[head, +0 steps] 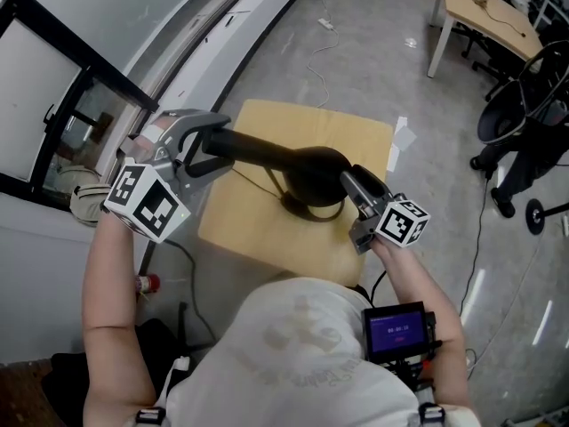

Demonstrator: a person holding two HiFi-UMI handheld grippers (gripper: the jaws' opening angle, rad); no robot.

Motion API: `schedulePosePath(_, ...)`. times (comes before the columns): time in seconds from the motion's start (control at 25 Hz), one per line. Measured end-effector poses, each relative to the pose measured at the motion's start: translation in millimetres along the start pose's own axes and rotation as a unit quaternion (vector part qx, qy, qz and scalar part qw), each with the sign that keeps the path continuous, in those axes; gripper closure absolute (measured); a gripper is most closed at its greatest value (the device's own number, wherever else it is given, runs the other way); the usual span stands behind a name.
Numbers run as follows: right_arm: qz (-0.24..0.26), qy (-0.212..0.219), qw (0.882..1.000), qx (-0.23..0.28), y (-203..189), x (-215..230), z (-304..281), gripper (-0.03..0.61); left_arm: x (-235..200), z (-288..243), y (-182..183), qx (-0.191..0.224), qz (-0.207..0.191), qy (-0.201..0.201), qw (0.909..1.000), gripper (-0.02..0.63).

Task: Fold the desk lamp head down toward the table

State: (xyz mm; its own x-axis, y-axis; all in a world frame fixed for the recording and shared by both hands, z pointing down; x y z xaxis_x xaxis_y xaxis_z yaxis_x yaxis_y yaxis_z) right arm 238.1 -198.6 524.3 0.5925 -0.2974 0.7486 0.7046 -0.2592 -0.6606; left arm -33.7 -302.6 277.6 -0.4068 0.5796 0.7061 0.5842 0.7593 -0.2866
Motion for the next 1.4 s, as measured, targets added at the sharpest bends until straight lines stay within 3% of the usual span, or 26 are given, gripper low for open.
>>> schedulePosePath(0.28,-0.009,0.008,1.0,-0.01,-9,7,-6,0.336,3,-1,1,-0.013,0.004,0.003,0.9999,0.321)
schedulePosePath(0.44,-0.012,0.026,1.0,-0.006,-14,15,-31,0.336,-7,3,1,-0.013,-0.024,0.01,0.9996,0.316)
schedulePosePath(0.6,-0.018,0.026,0.999,-0.013,-13,10,-18,0.334,-4,0,6,-0.017,0.009,0.009,0.9998,0.318)
schedulePosePath(0.8,-0.012,0.036,0.999,-0.015,-10,9,-11,0.334,-2,-1,12,-0.024,0.019,0.016,0.9994,0.307)
schedulePosePath(1.04,0.015,0.043,0.999,-0.007,1,8,-13,0.349,2,4,3,-0.032,0.057,0.066,0.9957,0.293)
schedulePosePath(1.16,0.029,0.036,0.999,0.014,16,8,-2,0.375,2,13,3,0.002,0.103,0.106,0.989,0.299)
schedulePosePath(1.28,0.059,0.026,0.997,0.033,29,0,8,0.419,5,30,-6,0.025,0.183,0.154,0.9706,0.311)
schedulePosePath(1.4,0.092,0.013,0.995,0.041,33,-15,20,0.481,18,45,-15,0.044,0.238,0.185,0.9525,0.374)
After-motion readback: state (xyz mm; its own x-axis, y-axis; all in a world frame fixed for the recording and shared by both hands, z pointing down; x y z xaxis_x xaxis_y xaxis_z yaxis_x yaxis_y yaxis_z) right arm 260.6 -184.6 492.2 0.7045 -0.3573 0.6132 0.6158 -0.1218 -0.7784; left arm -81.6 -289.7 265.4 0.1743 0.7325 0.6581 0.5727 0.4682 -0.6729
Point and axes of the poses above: the fingertips, and each gripper's own axes: z backward along the fingers, x to its right, y out of its top, the point moved 9 cm from there along z, backward along the fingers
